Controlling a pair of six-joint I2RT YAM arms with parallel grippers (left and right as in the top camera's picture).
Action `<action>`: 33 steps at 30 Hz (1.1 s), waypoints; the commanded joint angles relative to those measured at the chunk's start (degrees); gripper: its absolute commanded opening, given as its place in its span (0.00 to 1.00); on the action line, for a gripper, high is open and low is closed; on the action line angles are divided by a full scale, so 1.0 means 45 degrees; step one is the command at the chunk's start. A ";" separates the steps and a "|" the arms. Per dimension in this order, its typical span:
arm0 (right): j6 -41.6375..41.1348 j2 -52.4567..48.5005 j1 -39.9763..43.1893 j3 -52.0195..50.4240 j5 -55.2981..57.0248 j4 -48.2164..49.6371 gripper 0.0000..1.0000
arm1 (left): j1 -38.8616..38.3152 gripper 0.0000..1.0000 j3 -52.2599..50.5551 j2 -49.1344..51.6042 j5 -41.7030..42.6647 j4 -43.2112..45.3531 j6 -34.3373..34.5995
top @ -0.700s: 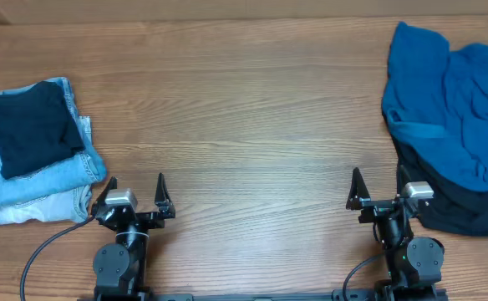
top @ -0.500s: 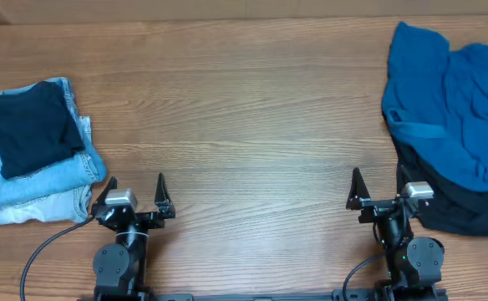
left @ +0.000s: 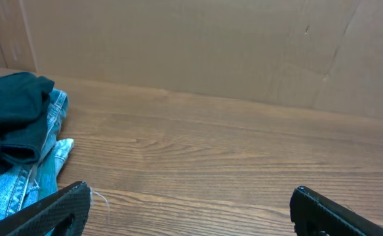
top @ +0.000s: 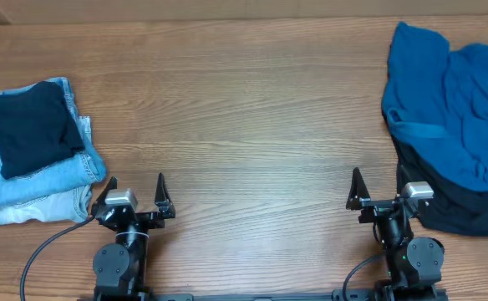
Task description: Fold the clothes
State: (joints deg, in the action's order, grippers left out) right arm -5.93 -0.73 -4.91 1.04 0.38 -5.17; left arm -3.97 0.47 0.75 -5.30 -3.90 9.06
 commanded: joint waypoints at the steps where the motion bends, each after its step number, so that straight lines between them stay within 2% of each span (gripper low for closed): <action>1: 0.0073 0.0112 -0.0053 -0.0126 -0.0010 0.0078 1.00 | 0.0141 1.00 -0.0044 -0.0107 0.0155 0.0000 0.0034; 7: 0.0068 0.0112 -0.0053 -0.0126 -0.0015 0.0175 1.00 | 0.0141 1.00 -0.0044 -0.0107 0.0112 0.0000 0.0039; 11: -0.0787 0.0112 -0.0049 0.0078 -0.0029 0.0024 1.00 | 0.0141 1.00 -0.0044 -0.0107 0.0087 0.0340 0.0325; 15: -0.0782 -0.0180 -0.0049 0.1870 0.2516 -0.1817 1.00 | 0.0141 1.00 0.0865 -0.0097 0.0724 -0.0811 0.0520; 18: -0.0782 -0.1467 -0.0049 0.3745 0.3711 -0.3283 1.00 | 0.0141 1.00 0.2540 0.0670 0.0515 -0.2142 0.0267; 21: -0.0787 -0.3677 -0.0049 0.5727 0.4051 -0.4585 1.00 | 0.0141 1.00 0.4109 0.2555 0.0418 -0.2730 -0.0044; 25: -0.1224 -0.7621 -0.0049 0.8374 0.3997 -0.6824 1.00 | 0.0141 1.00 0.7067 0.6479 0.0500 -0.4201 -0.0112; 27: -0.1399 -1.0025 0.0126 0.9530 0.3483 -0.7980 1.00 | 0.0141 1.00 0.8918 0.8631 0.0724 -0.5566 -0.0112; 30: -0.1350 -1.2556 0.0384 1.0355 0.2254 -0.8417 1.00 | 0.0141 1.00 1.0443 1.0564 0.0869 -0.6853 -0.0102; 33: -0.1787 -1.5028 0.1205 1.0477 0.2569 -0.8359 1.00 | 0.0141 1.00 1.0768 1.2055 0.1409 -0.7281 0.0146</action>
State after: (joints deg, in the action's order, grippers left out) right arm -11.73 -62.22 -2.96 46.22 12.40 -42.96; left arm -3.70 46.89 50.83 -1.91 -36.10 9.93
